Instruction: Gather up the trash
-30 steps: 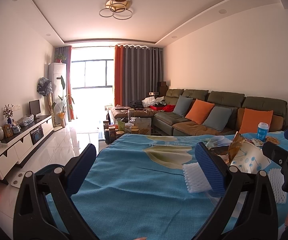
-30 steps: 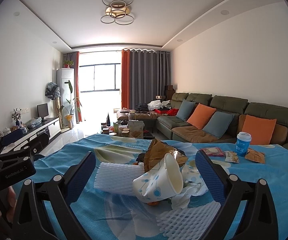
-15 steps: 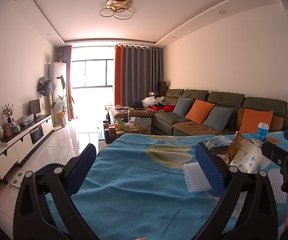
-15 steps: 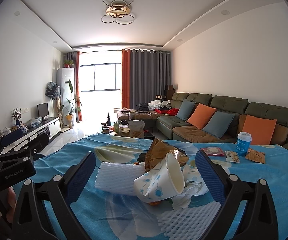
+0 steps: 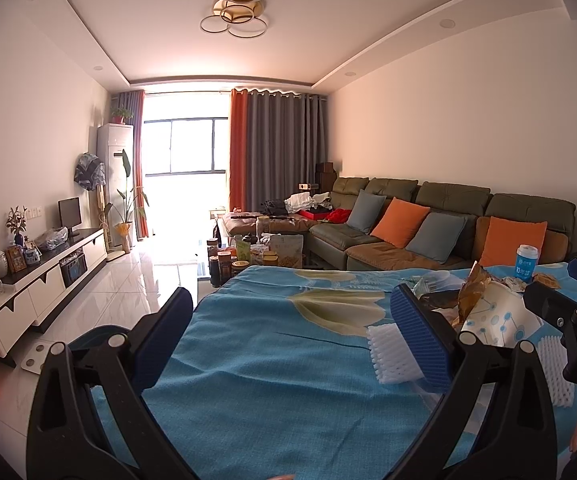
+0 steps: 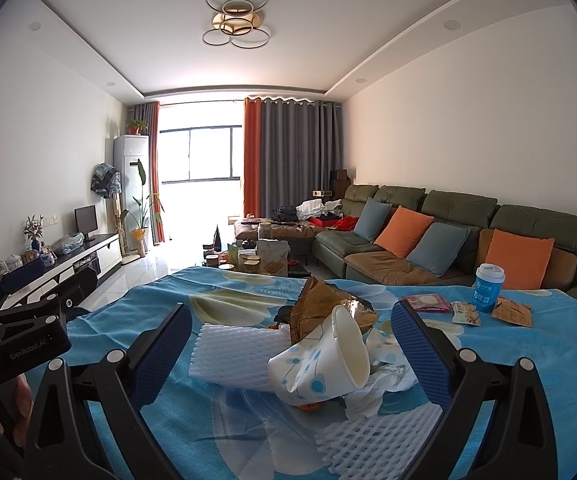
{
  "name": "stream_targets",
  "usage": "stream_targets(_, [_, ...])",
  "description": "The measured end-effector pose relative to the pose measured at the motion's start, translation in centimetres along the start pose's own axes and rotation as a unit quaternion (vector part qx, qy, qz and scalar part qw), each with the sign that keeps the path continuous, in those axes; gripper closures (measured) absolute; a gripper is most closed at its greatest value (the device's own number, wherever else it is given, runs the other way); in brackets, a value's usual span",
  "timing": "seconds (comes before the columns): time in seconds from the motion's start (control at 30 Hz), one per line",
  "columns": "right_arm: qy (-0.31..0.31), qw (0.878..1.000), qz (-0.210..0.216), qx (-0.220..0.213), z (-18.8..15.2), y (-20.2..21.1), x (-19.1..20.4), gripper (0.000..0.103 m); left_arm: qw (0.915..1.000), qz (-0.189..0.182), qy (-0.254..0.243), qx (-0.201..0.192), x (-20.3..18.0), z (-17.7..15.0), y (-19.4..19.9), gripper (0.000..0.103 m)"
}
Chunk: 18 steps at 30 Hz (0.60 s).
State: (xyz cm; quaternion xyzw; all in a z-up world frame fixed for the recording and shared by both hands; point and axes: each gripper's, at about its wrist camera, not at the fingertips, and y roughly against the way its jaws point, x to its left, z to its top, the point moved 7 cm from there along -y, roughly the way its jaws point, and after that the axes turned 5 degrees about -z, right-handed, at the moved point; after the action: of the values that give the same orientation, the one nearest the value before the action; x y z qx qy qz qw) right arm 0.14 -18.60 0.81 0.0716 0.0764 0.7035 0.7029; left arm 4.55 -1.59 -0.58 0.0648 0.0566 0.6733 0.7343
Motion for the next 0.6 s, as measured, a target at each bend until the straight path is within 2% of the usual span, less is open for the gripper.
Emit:
stream_targets(0.37, [-0.002,1.0,-0.003,0.003,-0.3,0.0,-0.1,0.007,1.0,-0.003,-0.002,0.007,0.0,-0.4,-0.2,0.006])
stream_targets(0.6, [-0.013,0.999,-0.026,0.02,-1.0,0.0,-2.5,0.007,0.9993,-0.026,-0.004,0.027,-0.5,-1.2,-0.9,0.006])
